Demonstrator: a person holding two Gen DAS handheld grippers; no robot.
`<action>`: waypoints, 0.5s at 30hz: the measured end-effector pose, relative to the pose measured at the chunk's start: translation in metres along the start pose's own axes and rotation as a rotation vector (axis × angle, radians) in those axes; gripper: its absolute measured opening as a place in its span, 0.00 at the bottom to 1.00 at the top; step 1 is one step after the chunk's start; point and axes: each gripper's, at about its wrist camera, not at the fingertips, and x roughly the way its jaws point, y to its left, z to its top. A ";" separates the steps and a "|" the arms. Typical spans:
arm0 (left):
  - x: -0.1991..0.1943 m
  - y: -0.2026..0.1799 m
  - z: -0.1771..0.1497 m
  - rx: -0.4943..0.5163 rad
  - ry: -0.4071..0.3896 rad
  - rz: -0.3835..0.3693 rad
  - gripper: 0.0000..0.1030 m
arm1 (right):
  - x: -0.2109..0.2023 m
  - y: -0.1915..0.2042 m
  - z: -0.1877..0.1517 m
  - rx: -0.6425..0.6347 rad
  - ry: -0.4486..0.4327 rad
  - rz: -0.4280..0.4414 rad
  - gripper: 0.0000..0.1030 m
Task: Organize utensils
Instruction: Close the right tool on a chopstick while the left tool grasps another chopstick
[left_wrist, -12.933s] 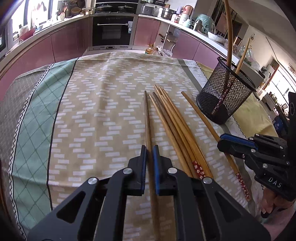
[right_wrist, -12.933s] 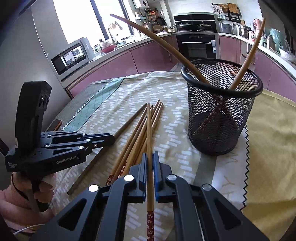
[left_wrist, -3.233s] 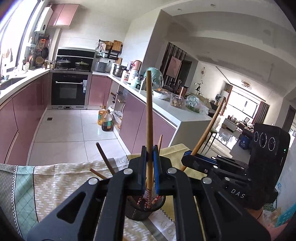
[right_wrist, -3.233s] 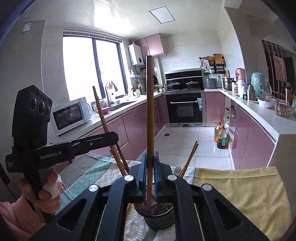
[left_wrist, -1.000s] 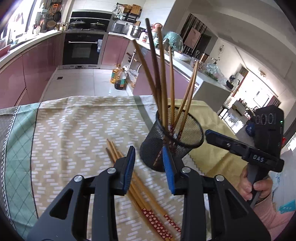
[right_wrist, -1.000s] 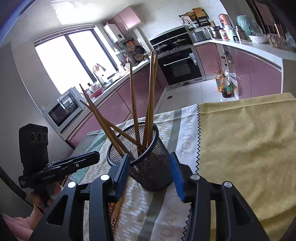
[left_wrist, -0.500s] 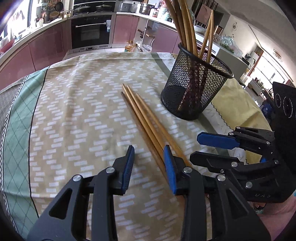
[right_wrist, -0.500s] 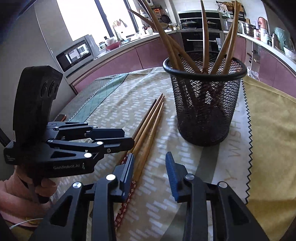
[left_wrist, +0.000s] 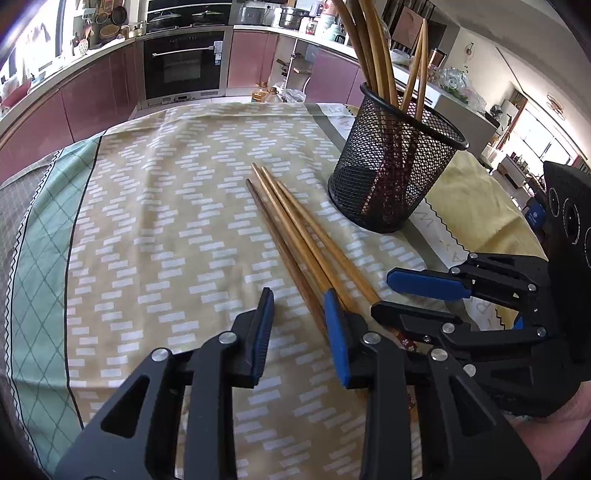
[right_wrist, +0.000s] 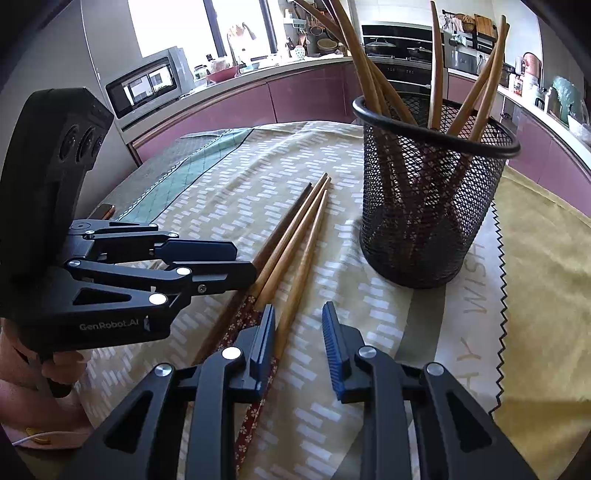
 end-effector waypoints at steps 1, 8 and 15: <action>-0.003 0.000 -0.002 0.003 0.001 0.003 0.28 | 0.000 -0.001 0.001 0.000 0.003 -0.002 0.23; -0.001 0.001 0.004 0.004 0.008 0.026 0.29 | 0.013 0.010 0.011 -0.016 0.009 -0.035 0.22; 0.009 0.003 0.017 0.001 0.013 0.043 0.21 | 0.023 0.010 0.019 0.001 -0.001 -0.038 0.17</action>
